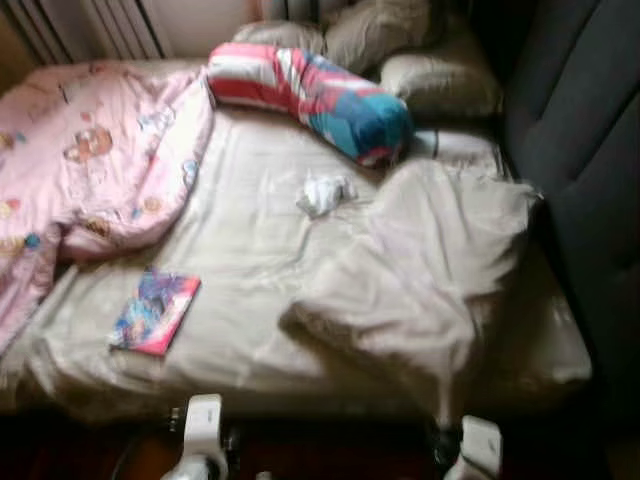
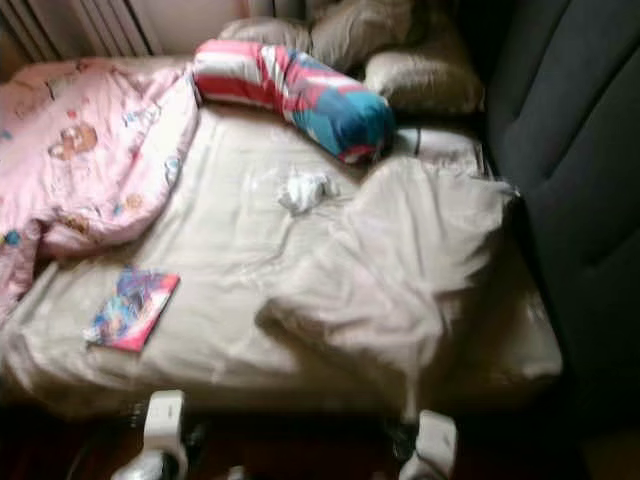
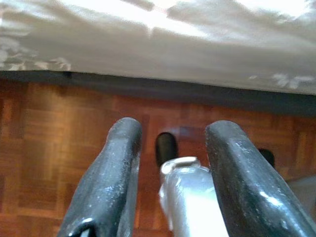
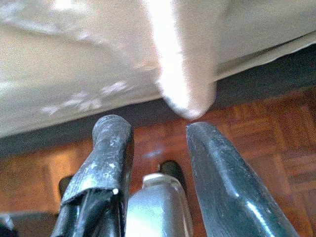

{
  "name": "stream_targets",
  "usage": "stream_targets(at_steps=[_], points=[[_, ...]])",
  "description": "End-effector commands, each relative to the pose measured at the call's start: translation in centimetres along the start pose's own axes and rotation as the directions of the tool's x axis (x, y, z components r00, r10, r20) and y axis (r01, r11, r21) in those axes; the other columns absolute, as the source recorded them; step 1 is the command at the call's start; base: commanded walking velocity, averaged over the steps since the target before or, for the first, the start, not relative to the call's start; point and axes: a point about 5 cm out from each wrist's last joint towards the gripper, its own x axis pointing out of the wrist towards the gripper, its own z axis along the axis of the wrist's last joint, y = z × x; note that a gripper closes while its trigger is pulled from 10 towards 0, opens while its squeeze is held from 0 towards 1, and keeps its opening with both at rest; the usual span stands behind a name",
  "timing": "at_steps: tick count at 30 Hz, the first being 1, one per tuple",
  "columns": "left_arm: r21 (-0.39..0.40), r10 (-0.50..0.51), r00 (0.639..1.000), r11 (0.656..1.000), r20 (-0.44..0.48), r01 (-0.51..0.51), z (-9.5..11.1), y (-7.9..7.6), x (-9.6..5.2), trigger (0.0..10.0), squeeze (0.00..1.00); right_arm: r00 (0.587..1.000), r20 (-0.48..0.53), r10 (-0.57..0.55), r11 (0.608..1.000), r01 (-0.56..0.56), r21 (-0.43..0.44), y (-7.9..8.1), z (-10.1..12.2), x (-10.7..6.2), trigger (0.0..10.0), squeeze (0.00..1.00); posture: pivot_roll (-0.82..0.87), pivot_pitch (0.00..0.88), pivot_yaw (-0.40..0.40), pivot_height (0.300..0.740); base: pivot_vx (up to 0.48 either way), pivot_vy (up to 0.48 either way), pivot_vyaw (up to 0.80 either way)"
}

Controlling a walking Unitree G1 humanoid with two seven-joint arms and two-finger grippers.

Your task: Clean up the room

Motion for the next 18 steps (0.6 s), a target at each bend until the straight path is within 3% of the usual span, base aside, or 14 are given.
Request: stream_targets(at_steps=[1,4,7,8,11,18], points=[[-0.005,0.009,0.999,1.000,-0.033,-0.010,-1.1,0.3,-0.3,10.0,0.00,0.999,0.040,-0.029,0.999,0.028,0.025,-0.5,-0.1,-0.3,10.0,0.00,-0.05,0.174,0.021,0.740,0.000,0.000,0.00],[-0.012,0.004,1.000,1.000,-0.016,-0.004,-0.8,0.3,-0.3,10.0,0.00,0.997,0.071,-0.040,0.998,0.037,0.045,-0.6,0.1,-0.4,10.0,0.00,-0.05,0.177,0.021,0.740,0.000,0.000,0.00],[-0.028,-0.011,0.999,1.000,0.038,0.012,0.3,0.1,0.0,10.0,0.00,0.945,0.326,-0.023,1.000,0.018,0.019,0.7,10.8,2.5,10.0,0.00,-0.06,0.180,0.019,0.740,0.000,0.000,0.00],[-0.030,-0.014,0.999,0.999,0.051,0.016,0.6,0.0,0.0,10.0,0.00,0.930,0.367,-0.014,1.000,0.009,0.015,1.0,12.8,2.8,10.0,0.00,-0.06,0.183,0.019,0.740,0.000,0.000,0.00],[-0.034,-0.016,0.996,0.999,0.093,0.019,1.5,-0.1,0.2,10.0,0.00,0.914,0.406,0.016,1.000,-0.021,0.007,1.4,13.8,2.7,10.0,0.00,-0.06,0.185,0.018,0.740,0.000,0.000,0.00],[-0.031,-0.025,0.990,0.999,0.141,0.030,2.7,-0.4,0.4,10.0,0.00,0.924,0.379,0.045,0.999,-0.048,0.000,2.0,12.8,2.7,10.0,0.00,-0.06,0.194,0.019,0.740,0.216,0.000,0.00]])
